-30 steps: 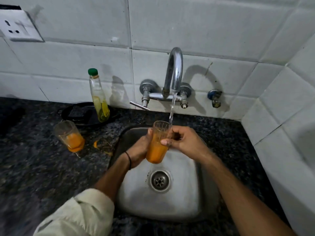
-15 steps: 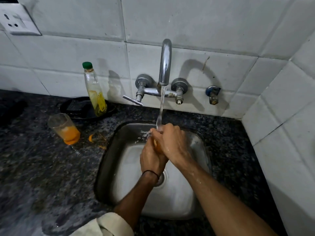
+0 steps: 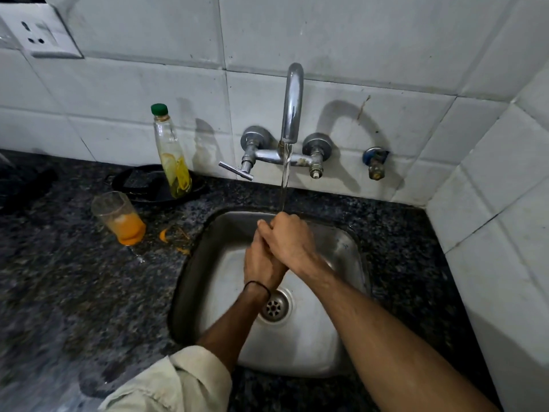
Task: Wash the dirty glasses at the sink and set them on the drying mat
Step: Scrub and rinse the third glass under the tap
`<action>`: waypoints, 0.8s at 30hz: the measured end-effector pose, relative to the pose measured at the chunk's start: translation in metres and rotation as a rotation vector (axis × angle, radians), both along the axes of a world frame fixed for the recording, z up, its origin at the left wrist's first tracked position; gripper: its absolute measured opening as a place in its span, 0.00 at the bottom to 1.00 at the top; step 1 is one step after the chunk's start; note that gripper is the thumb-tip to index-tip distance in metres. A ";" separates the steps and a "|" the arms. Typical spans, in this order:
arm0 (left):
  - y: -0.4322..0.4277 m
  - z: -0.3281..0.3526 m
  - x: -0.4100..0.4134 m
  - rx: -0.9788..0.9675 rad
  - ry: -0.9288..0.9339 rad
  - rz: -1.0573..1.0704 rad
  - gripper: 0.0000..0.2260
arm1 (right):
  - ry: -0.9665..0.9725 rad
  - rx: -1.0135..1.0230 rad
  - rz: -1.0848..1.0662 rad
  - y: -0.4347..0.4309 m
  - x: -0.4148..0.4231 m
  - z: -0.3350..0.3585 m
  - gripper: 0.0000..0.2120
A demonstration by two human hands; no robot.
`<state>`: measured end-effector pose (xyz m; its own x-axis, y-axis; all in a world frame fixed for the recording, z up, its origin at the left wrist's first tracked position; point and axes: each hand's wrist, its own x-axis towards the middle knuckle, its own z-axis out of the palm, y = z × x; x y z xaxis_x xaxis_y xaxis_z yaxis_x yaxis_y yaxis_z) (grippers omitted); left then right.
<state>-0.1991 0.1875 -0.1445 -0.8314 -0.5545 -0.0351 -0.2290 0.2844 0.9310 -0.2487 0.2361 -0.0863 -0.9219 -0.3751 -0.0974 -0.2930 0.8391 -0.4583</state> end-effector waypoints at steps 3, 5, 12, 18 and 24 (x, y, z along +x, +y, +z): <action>-0.022 0.009 0.001 0.332 -0.034 -0.300 0.21 | -0.052 -0.053 0.157 0.011 -0.013 0.010 0.20; -0.041 0.014 -0.001 0.456 -0.120 -0.481 0.19 | -0.170 -0.131 0.290 0.018 -0.021 0.021 0.19; -0.010 0.009 -0.034 -0.191 -0.015 0.002 0.21 | 0.041 -0.129 -0.152 -0.005 -0.017 0.019 0.18; -0.049 0.000 -0.023 0.413 -0.029 -0.574 0.20 | -0.160 -0.054 0.334 0.021 -0.028 0.027 0.16; -0.020 0.000 -0.025 -0.100 -0.092 -0.121 0.13 | -0.079 -0.264 -0.115 -0.005 -0.015 0.005 0.16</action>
<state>-0.2239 0.1675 -0.1449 -0.8881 -0.4552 -0.0636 -0.2703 0.4054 0.8733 -0.2632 0.2309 -0.0811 -0.9531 -0.2908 -0.0836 -0.1579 0.7136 -0.6825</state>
